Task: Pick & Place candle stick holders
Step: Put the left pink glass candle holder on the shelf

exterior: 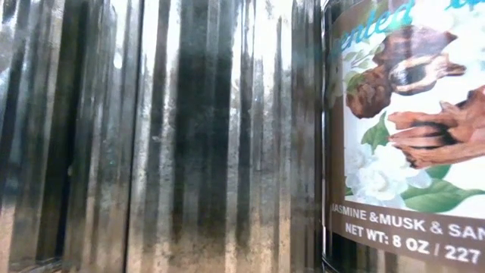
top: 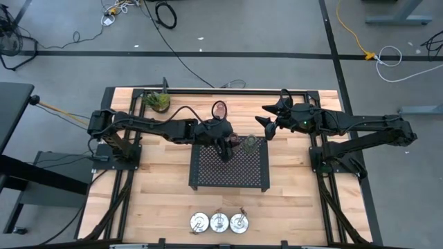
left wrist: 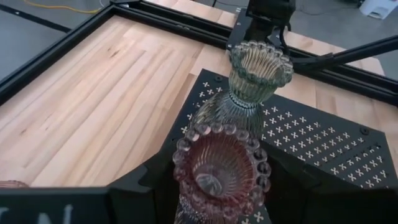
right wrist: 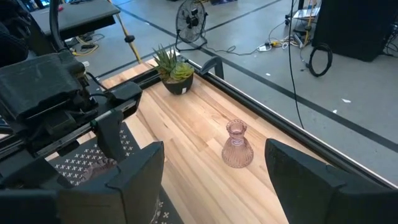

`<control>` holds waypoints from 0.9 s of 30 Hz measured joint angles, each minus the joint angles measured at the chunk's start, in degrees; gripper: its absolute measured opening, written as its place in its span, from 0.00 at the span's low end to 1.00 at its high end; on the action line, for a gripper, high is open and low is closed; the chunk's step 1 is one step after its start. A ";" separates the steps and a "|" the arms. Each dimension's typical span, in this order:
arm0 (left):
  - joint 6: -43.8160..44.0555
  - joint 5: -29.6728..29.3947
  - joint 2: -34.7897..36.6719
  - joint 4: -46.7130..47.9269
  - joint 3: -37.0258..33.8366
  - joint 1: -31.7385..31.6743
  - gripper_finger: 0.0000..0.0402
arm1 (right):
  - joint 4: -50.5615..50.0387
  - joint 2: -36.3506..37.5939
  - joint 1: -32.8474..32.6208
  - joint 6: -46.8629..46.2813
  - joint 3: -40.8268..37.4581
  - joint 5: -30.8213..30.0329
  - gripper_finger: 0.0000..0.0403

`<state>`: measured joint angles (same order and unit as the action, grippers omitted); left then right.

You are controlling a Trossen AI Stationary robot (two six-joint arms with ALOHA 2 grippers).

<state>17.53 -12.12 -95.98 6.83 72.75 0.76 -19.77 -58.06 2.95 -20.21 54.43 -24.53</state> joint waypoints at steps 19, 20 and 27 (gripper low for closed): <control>-0.20 -0.04 0.01 -3.43 0.00 0.01 0.48 | -0.12 0.00 0.01 0.00 0.00 0.04 0.69; -0.21 -0.03 0.22 -3.39 0.00 0.00 0.48 | -0.25 0.00 0.01 0.00 0.00 0.02 0.69; -2.97 -0.28 3.38 -3.75 0.00 -0.81 0.48 | -0.87 0.00 0.00 0.00 0.00 0.02 0.69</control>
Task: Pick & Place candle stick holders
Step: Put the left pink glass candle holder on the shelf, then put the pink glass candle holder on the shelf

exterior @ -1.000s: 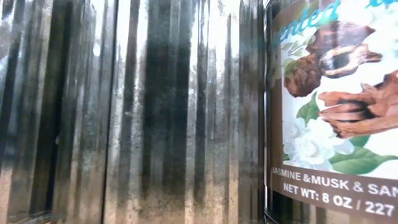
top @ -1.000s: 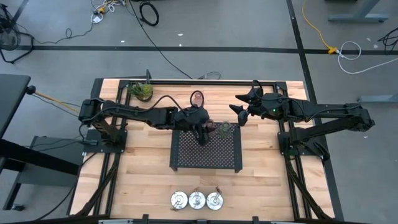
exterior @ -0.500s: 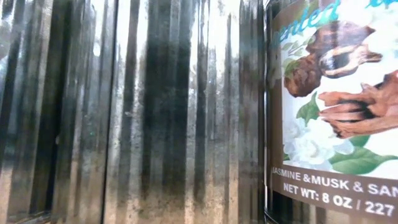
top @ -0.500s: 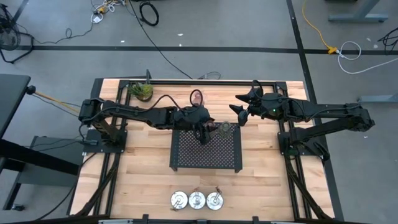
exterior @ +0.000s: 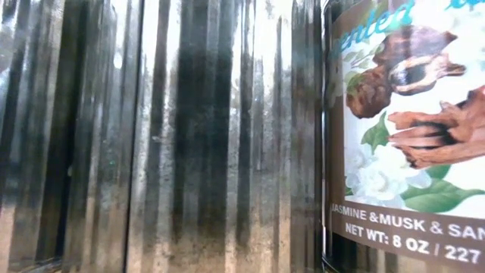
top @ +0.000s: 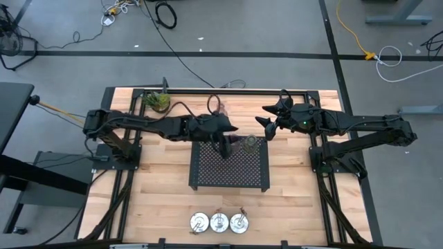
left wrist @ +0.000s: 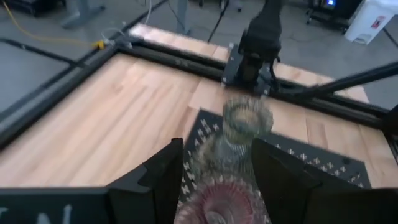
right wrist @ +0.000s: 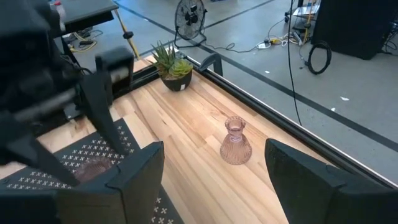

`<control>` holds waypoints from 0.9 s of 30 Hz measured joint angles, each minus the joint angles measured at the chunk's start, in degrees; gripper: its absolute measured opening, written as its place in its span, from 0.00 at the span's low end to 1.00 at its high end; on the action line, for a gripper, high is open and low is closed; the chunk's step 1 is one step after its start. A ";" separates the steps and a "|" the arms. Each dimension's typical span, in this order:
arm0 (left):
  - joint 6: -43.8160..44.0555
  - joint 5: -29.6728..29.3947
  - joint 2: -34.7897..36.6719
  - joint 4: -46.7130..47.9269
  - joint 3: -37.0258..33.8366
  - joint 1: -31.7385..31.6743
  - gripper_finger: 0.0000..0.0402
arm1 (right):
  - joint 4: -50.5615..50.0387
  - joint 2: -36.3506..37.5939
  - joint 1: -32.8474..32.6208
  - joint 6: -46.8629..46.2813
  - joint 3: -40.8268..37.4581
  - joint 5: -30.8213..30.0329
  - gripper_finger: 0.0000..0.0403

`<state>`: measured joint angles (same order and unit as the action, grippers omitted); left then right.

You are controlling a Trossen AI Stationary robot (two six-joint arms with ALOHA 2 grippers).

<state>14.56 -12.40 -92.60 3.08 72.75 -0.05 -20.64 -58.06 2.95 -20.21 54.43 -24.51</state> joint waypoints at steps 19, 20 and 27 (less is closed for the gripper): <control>-2.31 -5.52 4.40 25.28 -0.02 -15.20 0.48 | 0.18 0.00 0.01 -0.28 -0.02 -0.02 0.69; -2.60 -4.84 4.17 25.41 0.00 -16.47 0.48 | 0.32 0.00 0.01 -0.31 -0.02 -0.04 0.69; -6.72 4.17 0.59 25.32 -0.04 -24.84 0.48 | 1.99 0.02 0.01 -0.63 -0.02 -0.50 0.69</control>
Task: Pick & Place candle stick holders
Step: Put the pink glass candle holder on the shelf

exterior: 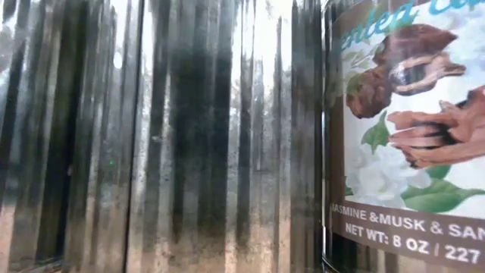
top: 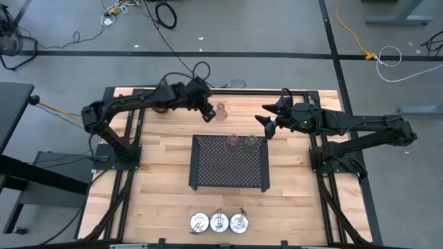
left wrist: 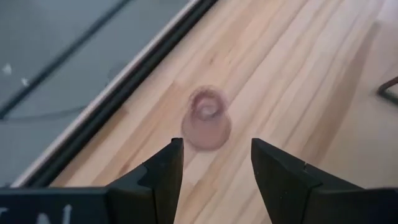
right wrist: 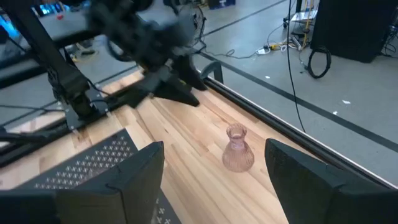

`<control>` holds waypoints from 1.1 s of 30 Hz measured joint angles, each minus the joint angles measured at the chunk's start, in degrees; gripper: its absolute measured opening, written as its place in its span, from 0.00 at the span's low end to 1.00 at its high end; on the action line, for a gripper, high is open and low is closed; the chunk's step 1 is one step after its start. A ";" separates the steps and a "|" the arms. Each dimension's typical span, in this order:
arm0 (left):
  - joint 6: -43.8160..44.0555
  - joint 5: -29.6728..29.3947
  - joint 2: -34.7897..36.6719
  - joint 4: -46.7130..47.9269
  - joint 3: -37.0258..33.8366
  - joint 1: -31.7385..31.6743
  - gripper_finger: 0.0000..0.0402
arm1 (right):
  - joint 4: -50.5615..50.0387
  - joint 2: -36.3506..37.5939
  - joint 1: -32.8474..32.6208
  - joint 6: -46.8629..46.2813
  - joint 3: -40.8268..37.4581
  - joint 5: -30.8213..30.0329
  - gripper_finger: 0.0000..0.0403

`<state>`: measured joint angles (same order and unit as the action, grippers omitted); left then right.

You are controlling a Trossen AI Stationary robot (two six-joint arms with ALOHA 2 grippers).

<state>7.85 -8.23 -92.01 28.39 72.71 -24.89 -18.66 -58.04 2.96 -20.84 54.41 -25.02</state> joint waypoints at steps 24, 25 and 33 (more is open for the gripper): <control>-2.67 10.45 -13.91 -10.93 0.00 -2.22 0.48 | -0.34 0.00 0.00 -2.65 0.00 -1.51 0.69; -2.68 9.62 -14.28 -10.94 0.00 -2.20 0.48 | -0.33 0.00 0.00 -2.65 0.00 -1.51 0.69; -3.16 6.53 -15.54 -11.80 -0.02 -2.31 0.48 | -0.50 0.00 0.00 -2.65 0.00 -1.05 0.69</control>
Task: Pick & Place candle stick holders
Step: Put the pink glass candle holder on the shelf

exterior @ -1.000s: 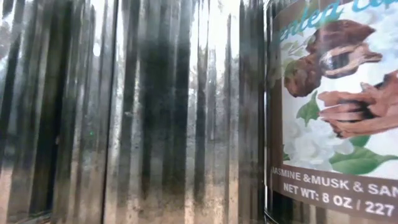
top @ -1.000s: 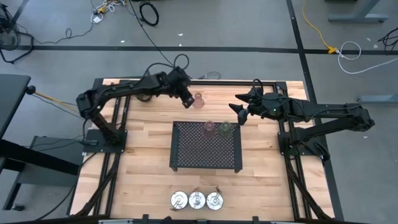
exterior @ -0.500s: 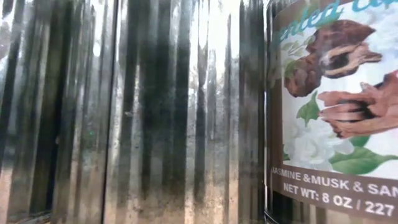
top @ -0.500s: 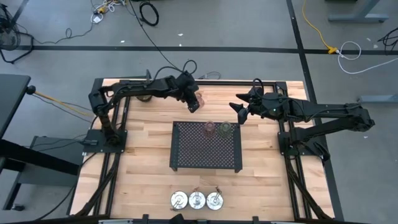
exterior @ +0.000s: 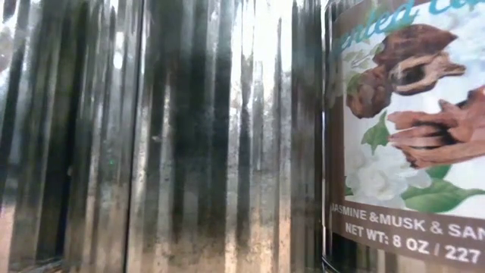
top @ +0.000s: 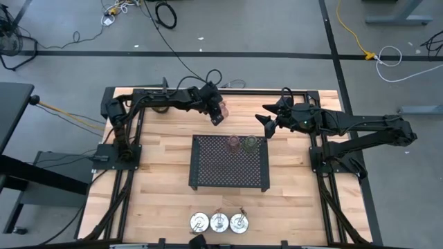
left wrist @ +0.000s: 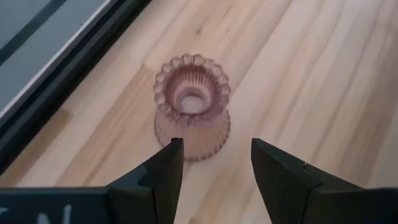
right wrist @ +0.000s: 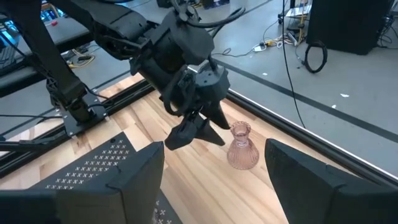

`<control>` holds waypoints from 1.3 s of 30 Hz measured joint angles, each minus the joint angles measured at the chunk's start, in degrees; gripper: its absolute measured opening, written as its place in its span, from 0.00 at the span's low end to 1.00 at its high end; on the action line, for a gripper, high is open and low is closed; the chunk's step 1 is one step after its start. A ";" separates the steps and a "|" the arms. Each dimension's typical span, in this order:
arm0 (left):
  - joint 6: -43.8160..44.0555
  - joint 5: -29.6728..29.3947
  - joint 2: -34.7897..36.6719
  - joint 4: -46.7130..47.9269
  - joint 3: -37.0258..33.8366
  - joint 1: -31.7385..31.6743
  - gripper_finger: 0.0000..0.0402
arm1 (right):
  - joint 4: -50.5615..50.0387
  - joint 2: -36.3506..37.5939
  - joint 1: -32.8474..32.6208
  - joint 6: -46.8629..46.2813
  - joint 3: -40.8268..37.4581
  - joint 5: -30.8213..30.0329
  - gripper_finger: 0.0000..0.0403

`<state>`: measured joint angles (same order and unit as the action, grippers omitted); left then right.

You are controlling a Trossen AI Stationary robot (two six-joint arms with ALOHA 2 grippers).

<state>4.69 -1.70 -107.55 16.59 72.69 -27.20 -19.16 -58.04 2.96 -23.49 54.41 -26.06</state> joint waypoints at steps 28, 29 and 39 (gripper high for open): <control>-2.86 -4.77 -4.02 -12.18 0.00 0.03 0.48 | -0.20 0.00 0.00 -2.09 0.00 0.15 0.69; -2.82 -4.74 -4.02 -12.10 0.00 -0.09 0.48 | -0.20 0.00 0.00 -2.40 0.00 0.15 0.69; -1.62 -7.23 -6.14 -12.37 0.00 -0.20 0.48 | -0.17 0.00 0.00 -2.84 0.00 0.09 0.69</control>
<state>3.07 -8.93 -113.69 4.23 72.69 -27.40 -19.33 -58.04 2.96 -26.33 54.41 -25.98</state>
